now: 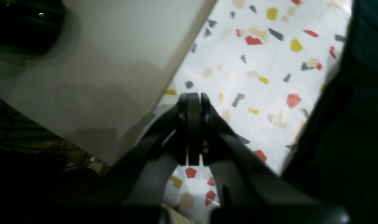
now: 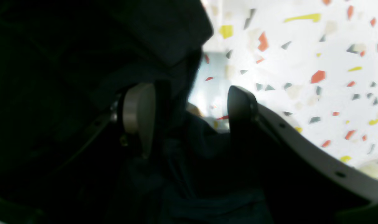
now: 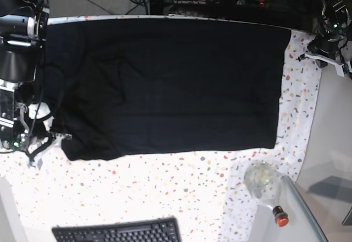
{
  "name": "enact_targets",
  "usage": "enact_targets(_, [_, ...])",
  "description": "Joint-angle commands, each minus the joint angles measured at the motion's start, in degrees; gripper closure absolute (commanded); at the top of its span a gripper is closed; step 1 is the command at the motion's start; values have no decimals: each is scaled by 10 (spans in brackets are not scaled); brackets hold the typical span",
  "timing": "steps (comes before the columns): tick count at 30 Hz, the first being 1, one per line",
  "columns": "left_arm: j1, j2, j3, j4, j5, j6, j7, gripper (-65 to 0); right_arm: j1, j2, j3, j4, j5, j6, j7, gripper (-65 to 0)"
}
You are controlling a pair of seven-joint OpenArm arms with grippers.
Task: Layout the t-shirt on the table in an organized manner, then fold the t-shirt properly
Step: 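Grasp the shirt hem corner with the right gripper and pull it outward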
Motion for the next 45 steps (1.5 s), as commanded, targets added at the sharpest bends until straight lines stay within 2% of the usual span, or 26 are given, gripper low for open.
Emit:
enact_targets(1, [-1, -8, -4, 7, 1, -2, -12, 0, 20, 10, 3, 9, -5, -4, 4, -350])
enact_targets(11, [4, -9, -4, 7, 1, -2, -12, 0, 21, -10, 1, -33, -5, -4, 9, -348])
enact_targets(22, [5, -9, -4, 7, 1, -2, -12, 0, 20, -15, 1, -46, -5, -4, 9, -344])
enact_targets(24, [5, -9, -5, 7, 1, -2, -12, 0, 20, -15, 1, -49, -5, -4, 9, -300])
enact_targets(26, [6, -9, -6, 7, 1, -2, -12, 0, 20, -15, 5, -49, -5, -4, 9, -183])
enact_targets(28, [13, -10, -5, 7, 1, -2, -12, 0, 20, -14, 6, -49, -5, -4, 9, -23])
enact_targets(29, [13, -10, -5, 7, 1, -2, -12, 0, 20, -14, 6, -49, -5, -4, 9, 0])
enact_targets(38, [5, -12, 15, 12, 1, -2, -12, 0, 12, -16, 7, -20, -4, -2, 9, 0])
enact_targets(42, [-28, -36, 78, 8, 0, -2, -12, 0, -34, -23, 5, 108, -3, -1, 7, 0])
enact_targets(45, [-72, -39, 100, 7, 0, -2, -12, 0, -64, -27, 5, 183, -3, -1, 3, 0])
